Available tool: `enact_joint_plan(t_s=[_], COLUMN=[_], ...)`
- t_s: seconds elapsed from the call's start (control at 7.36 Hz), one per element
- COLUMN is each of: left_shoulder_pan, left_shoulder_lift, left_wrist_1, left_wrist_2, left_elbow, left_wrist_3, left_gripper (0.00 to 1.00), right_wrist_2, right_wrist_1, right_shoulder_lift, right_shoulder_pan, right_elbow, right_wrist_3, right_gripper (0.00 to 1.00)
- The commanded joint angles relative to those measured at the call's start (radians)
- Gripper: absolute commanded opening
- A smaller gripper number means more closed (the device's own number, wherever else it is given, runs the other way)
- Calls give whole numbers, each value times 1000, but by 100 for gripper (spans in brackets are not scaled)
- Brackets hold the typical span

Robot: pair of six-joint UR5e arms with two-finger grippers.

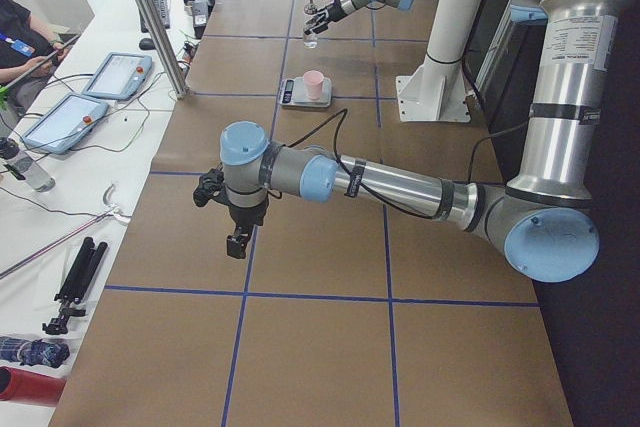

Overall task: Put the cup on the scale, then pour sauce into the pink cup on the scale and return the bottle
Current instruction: 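Lift the sauce bottle with the right gripper toward the pink cup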

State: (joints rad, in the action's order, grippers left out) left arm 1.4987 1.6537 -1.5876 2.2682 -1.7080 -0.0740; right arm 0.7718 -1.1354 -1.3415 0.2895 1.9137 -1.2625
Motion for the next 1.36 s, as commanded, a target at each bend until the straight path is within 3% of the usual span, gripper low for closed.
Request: enact_joint_plan(t_s=[0.0,0.27,0.68,0.95,1.22], left_shoulder_pan=[0,0,0,2,73], left_shoulder_lift=[0,-2,-2,-46,-136], left_wrist_1=[3,4,8,11,9], left_wrist_2=[11,11,11,14,75], left_elbow=[1,2,7,10,18], left_wrist_3=[-1,-1,-1,0,0], left_gripper=[100,100,100,100,100], right_wrist_2=[-97,-185,-252,-249,-243], right_wrist_1=[-276,-322,-322,-316,-316], right_shoulder_lift=[160,180,177,186,197], right_shoulder_pan=[-49,-65,-104,-95,-93], right_elbow=[-4,-4,-8,2,8], right_wrist_3=[9,244,389,706,715], right_gripper=[0,0,0,0,0])
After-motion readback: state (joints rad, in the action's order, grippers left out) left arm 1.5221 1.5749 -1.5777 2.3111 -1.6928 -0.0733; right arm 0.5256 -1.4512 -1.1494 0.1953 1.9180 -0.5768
